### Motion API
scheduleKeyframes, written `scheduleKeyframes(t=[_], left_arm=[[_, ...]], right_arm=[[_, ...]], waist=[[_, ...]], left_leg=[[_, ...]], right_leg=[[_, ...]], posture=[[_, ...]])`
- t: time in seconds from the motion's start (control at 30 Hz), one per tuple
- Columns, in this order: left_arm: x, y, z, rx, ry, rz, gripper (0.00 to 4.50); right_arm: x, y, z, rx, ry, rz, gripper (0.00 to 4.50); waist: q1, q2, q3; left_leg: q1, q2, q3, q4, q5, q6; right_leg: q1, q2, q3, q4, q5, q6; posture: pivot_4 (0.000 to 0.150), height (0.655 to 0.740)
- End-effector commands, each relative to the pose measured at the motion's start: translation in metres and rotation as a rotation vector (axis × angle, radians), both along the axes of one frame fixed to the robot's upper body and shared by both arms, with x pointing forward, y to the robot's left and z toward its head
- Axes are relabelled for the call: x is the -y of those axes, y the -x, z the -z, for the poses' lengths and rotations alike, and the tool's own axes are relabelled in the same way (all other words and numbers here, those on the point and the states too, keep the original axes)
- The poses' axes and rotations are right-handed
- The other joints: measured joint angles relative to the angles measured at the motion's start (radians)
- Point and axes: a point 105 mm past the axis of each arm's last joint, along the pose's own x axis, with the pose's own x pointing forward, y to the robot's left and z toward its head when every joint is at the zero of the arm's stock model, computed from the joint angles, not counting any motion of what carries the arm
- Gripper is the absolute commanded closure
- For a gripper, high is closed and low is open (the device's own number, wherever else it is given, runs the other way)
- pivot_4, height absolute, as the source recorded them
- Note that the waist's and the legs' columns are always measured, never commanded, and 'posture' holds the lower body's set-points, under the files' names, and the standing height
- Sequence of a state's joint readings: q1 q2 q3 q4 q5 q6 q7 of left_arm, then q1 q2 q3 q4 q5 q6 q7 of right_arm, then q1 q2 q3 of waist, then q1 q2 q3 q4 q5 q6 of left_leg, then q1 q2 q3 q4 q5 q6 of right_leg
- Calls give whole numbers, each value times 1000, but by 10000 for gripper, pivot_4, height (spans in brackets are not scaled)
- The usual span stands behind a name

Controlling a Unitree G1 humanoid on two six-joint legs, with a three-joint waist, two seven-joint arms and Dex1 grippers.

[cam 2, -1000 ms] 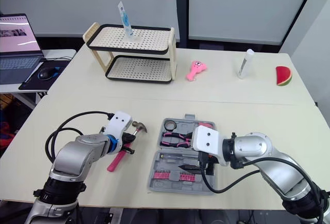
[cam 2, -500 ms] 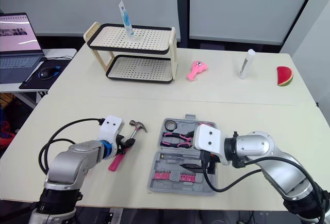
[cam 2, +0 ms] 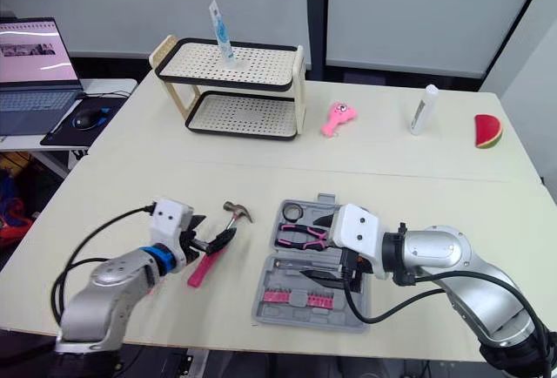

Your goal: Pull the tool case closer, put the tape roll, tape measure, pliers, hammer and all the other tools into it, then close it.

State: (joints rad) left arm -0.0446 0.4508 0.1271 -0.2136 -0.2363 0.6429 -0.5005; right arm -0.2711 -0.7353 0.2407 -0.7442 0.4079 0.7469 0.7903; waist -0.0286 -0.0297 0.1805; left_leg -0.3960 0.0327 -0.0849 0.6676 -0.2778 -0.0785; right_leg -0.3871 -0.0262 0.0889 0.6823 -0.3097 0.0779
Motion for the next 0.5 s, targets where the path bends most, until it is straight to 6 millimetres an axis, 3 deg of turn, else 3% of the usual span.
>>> scheduleKeyframes(t=[0.03, 0.17, 0.33, 0.5], left_arm=[[4, -8, -4, 38, -15, -5, 234], [3, -21, 3, 31, -57, -32, 234], [11, -23, 12, 1, -56, 11, 234], [14, -20, 23, -45, -77, 45, 11961]], right_arm=[[-2, 4, -9, 42, -9, -15, 0], [-3, 5, -8, 33, -8, -18, 0], [-3, 5, -7, 29, -4, -18, 0], [-2, 5, -7, 27, 0, -16, 0]], waist=[[0, 0, 0], [1, 0, 0], [-2, 0, 0], [-1, 0, 0]], left_leg=[[0, 0, 0, 0, 0, 0], [1, 0, 0, -1, 0, 0], [1, 0, 0, -1, 0, 0], [1, 0, 0, -2, 0, 0]], right_leg=[[0, 0, 0, 0, 0, 0], [0, 0, -1, 0, 0, 0], [0, 0, 0, -1, 0, 0], [1, 0, 0, 0, 0, 0]], posture=[[1500, 7350], [1500, 7350], [1500, 7350], [1500, 7350]])
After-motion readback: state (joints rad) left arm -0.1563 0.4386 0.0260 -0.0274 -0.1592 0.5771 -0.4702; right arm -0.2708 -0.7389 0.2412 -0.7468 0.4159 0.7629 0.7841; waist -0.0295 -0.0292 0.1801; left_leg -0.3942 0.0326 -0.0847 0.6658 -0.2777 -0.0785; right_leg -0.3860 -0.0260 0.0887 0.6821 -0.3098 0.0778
